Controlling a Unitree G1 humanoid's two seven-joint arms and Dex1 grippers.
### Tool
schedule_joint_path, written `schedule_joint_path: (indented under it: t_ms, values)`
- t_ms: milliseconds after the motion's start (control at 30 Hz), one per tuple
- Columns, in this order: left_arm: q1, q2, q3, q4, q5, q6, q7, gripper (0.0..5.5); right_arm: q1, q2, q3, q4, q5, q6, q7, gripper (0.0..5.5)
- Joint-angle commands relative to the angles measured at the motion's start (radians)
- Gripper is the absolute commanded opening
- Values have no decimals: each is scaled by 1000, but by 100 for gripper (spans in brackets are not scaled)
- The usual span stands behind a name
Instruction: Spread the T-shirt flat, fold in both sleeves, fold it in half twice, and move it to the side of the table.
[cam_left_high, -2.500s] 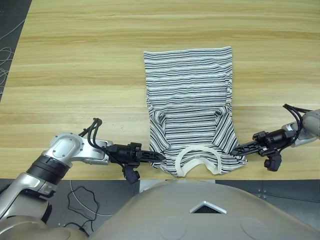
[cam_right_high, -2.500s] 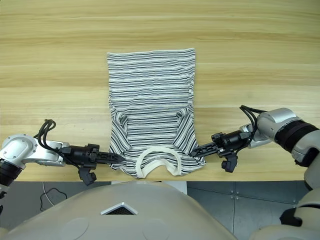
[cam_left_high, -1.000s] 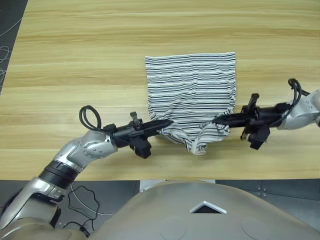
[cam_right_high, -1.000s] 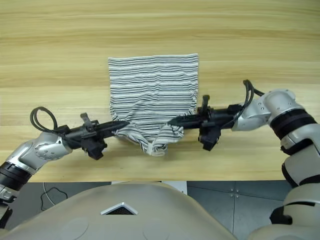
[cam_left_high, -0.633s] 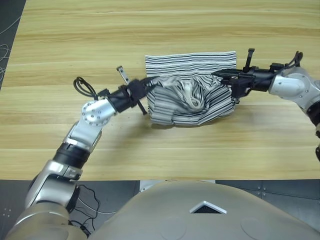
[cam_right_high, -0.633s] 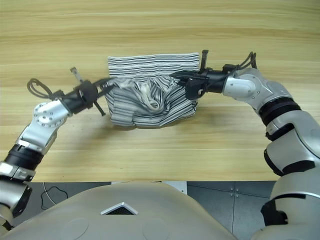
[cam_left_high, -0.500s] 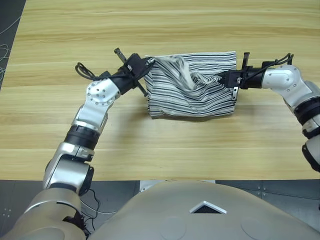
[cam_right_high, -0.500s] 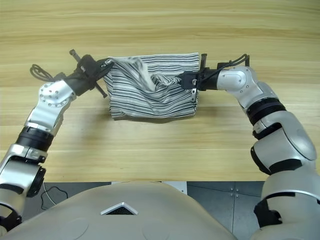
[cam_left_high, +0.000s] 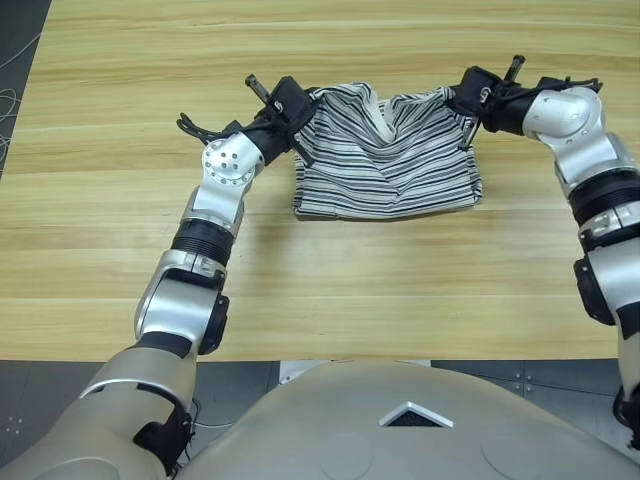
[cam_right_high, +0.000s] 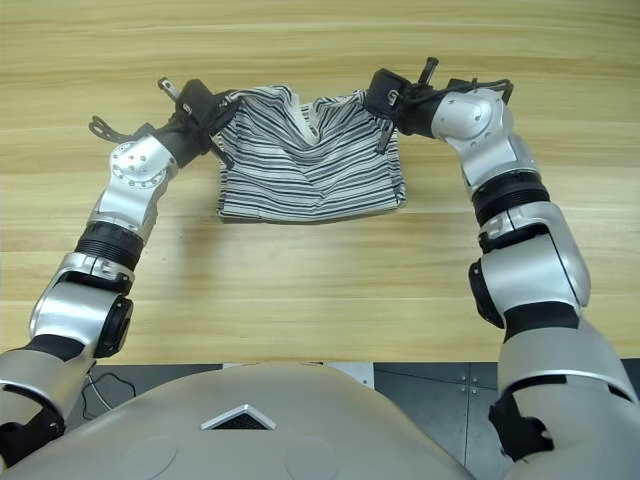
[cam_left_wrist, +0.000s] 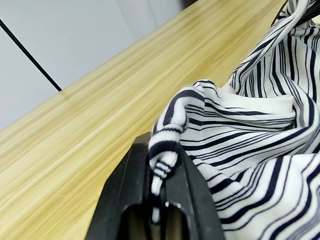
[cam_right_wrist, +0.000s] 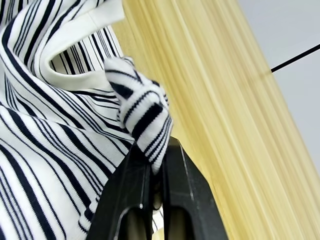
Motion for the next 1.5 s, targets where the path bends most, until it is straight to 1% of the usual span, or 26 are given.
schedule_joint_path:
  t_ms: [33,233,267,333,467,500,633,733,767,800,900,933,967,1067,1233,1367,1433,1500]
  values:
    - [15,-1,7,6,28,-5,-40,10,17,12,-19,9,-56,43,5,11]
    - [4,6,11,48,82,60,-29,10,47,18,-30,9,-111,80,25,11]
    - [0,2,17,60,87,70,-21,36,50,20,-36,7,-114,84,25,40]
    - [-4,-2,27,71,91,79,-12,61,53,29,-52,5,-118,88,18,69]
    - [-11,-18,57,85,80,92,1,125,43,57,-108,18,-100,102,-10,145]
    - [-14,-26,72,90,68,96,4,132,40,68,-130,22,-89,109,-22,149]
    - [-9,-61,141,67,-5,138,-16,197,29,99,-198,33,-64,127,-66,150]
    - [-12,-71,177,52,-29,166,-10,243,11,103,-226,56,-83,131,-142,150]
    - [-13,-72,183,49,-31,174,-8,252,5,103,-231,66,-91,136,-166,150]
    - [-14,-73,190,43,-36,186,-5,278,-2,103,-235,78,-97,142,-190,150]
    - [-38,-79,237,47,-62,235,21,318,-16,105,-249,109,-112,152,-241,150]
    - [-51,-78,255,61,-71,258,39,339,-20,105,-253,116,-116,150,-257,150]
    - [-60,-75,266,75,-73,275,53,343,-24,105,-255,123,-121,148,-272,150]
    - [-74,-63,271,118,-42,283,97,391,-33,105,-259,144,-132,147,-294,150]
    - [-107,-47,261,222,16,286,186,468,-24,119,-262,159,-122,156,-234,150]
    - [-106,-59,235,266,53,274,183,523,-21,131,-291,139,-89,157,-194,150]
    - [-103,-63,242,241,52,235,186,548,-13,150,-335,99,-25,157,-120,150]
    - [-101,-72,272,139,7,216,158,548,-1,164,-375,45,46,169,-35,150]
